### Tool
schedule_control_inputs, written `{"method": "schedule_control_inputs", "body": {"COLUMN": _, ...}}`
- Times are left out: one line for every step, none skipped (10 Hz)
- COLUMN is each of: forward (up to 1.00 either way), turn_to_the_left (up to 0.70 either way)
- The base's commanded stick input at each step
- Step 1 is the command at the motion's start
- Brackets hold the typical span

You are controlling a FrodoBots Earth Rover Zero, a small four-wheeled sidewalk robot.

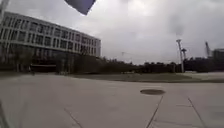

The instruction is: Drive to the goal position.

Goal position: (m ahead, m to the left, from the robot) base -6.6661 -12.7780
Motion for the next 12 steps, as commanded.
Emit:
{"method": "schedule_control_inputs", "body": {"forward": 0.00, "turn_to_the_left": -0.63}}
{"method": "schedule_control_inputs", "body": {"forward": 0.00, "turn_to_the_left": -0.63}}
{"method": "schedule_control_inputs", "body": {"forward": 0.00, "turn_to_the_left": -0.63}}
{"method": "schedule_control_inputs", "body": {"forward": 0.00, "turn_to_the_left": -0.63}}
{"method": "schedule_control_inputs", "body": {"forward": 0.00, "turn_to_the_left": -0.63}}
{"method": "schedule_control_inputs", "body": {"forward": 0.00, "turn_to_the_left": -0.63}}
{"method": "schedule_control_inputs", "body": {"forward": 0.00, "turn_to_the_left": -0.63}}
{"method": "schedule_control_inputs", "body": {"forward": 0.00, "turn_to_the_left": -0.63}}
{"method": "schedule_control_inputs", "body": {"forward": 0.00, "turn_to_the_left": -0.63}}
{"method": "schedule_control_inputs", "body": {"forward": 0.00, "turn_to_the_left": -0.63}}
{"method": "schedule_control_inputs", "body": {"forward": 0.00, "turn_to_the_left": -0.63}}
{"method": "schedule_control_inputs", "body": {"forward": 0.00, "turn_to_the_left": -0.63}}
